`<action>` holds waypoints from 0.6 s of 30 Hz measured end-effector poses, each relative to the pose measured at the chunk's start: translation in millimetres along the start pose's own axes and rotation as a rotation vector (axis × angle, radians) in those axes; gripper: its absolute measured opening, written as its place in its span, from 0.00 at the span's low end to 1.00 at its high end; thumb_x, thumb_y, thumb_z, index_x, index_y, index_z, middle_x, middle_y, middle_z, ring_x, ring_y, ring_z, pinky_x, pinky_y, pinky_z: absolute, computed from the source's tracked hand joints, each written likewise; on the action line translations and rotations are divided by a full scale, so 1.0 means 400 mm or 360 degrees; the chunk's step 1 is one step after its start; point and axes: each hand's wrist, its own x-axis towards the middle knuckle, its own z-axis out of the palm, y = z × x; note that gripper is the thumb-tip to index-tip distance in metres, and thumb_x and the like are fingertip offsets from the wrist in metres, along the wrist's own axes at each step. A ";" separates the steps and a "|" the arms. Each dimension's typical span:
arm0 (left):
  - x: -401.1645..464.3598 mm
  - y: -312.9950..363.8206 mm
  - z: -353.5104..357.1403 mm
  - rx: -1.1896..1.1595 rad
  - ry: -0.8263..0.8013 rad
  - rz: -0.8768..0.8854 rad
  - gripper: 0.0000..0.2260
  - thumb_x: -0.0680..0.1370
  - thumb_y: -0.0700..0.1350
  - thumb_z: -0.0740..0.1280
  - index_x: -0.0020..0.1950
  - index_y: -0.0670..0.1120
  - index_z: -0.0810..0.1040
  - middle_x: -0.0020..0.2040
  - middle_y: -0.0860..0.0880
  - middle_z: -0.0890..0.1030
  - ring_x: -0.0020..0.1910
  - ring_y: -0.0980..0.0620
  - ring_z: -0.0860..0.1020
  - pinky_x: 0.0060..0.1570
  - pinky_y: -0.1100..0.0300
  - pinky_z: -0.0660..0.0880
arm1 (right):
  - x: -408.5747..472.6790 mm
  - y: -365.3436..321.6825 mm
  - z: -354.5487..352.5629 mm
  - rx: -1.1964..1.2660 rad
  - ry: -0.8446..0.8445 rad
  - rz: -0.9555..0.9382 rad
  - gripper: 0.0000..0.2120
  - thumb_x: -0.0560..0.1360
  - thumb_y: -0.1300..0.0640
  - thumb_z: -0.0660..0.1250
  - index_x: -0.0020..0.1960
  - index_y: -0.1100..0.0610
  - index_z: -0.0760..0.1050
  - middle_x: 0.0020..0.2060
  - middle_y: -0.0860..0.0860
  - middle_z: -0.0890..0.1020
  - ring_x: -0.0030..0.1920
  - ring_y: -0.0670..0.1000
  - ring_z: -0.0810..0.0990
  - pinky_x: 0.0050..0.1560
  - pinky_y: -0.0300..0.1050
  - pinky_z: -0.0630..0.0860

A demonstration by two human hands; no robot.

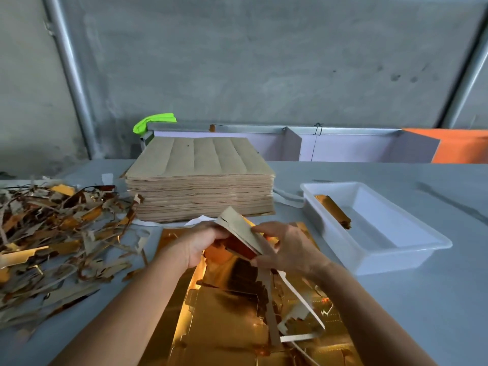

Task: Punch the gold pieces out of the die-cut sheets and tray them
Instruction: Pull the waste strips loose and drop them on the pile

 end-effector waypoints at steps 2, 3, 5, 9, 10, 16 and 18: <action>-0.006 -0.005 -0.003 0.0071 -0.0021 -0.0028 0.04 0.78 0.40 0.66 0.50 0.46 0.80 0.51 0.43 0.82 0.56 0.41 0.78 0.64 0.43 0.70 | -0.009 0.008 0.005 0.0084 -0.0007 -0.0024 0.26 0.72 0.53 0.72 0.68 0.51 0.72 0.62 0.48 0.77 0.60 0.48 0.76 0.59 0.49 0.77; -0.010 -0.008 -0.004 0.0104 -0.0029 -0.0038 0.04 0.78 0.41 0.66 0.50 0.46 0.80 0.50 0.43 0.83 0.55 0.42 0.78 0.64 0.43 0.70 | -0.015 0.012 0.004 0.0268 -0.0042 -0.0033 0.24 0.73 0.54 0.72 0.67 0.52 0.73 0.60 0.49 0.79 0.58 0.49 0.78 0.57 0.49 0.78; -0.022 -0.014 -0.004 0.0165 -0.0048 -0.0031 0.04 0.78 0.41 0.67 0.50 0.45 0.80 0.48 0.44 0.84 0.52 0.44 0.80 0.62 0.44 0.72 | -0.028 0.019 -0.004 0.0746 -0.0104 0.0006 0.17 0.73 0.52 0.70 0.60 0.55 0.78 0.53 0.51 0.83 0.53 0.52 0.82 0.53 0.48 0.79; -0.024 -0.010 0.010 0.0503 0.0035 0.0205 0.10 0.76 0.41 0.69 0.55 0.51 0.77 0.53 0.52 0.81 0.55 0.51 0.78 0.58 0.50 0.74 | -0.038 0.016 -0.011 0.1025 -0.0019 0.0131 0.15 0.76 0.46 0.62 0.38 0.56 0.76 0.35 0.51 0.82 0.36 0.49 0.82 0.37 0.38 0.75; -0.024 -0.002 0.017 0.0500 0.0071 0.0281 0.15 0.76 0.43 0.70 0.60 0.53 0.74 0.57 0.55 0.77 0.58 0.54 0.75 0.59 0.53 0.73 | -0.034 0.015 -0.007 0.1011 0.0002 0.0172 0.16 0.77 0.47 0.60 0.38 0.57 0.74 0.34 0.52 0.80 0.34 0.49 0.80 0.36 0.38 0.74; -0.018 0.057 0.041 0.0292 0.0226 0.0782 0.10 0.78 0.44 0.67 0.57 0.55 0.77 0.52 0.57 0.78 0.53 0.59 0.76 0.47 0.67 0.72 | -0.020 -0.011 0.006 0.0908 -0.0035 0.0145 0.17 0.77 0.45 0.60 0.35 0.55 0.72 0.26 0.43 0.77 0.28 0.43 0.77 0.31 0.32 0.73; -0.012 0.061 0.040 0.0186 0.0381 0.0747 0.06 0.77 0.41 0.68 0.49 0.53 0.79 0.46 0.53 0.80 0.48 0.55 0.78 0.42 0.66 0.73 | -0.023 -0.009 0.000 0.1053 -0.0041 0.0167 0.20 0.75 0.42 0.62 0.37 0.57 0.74 0.29 0.49 0.78 0.31 0.48 0.78 0.34 0.36 0.75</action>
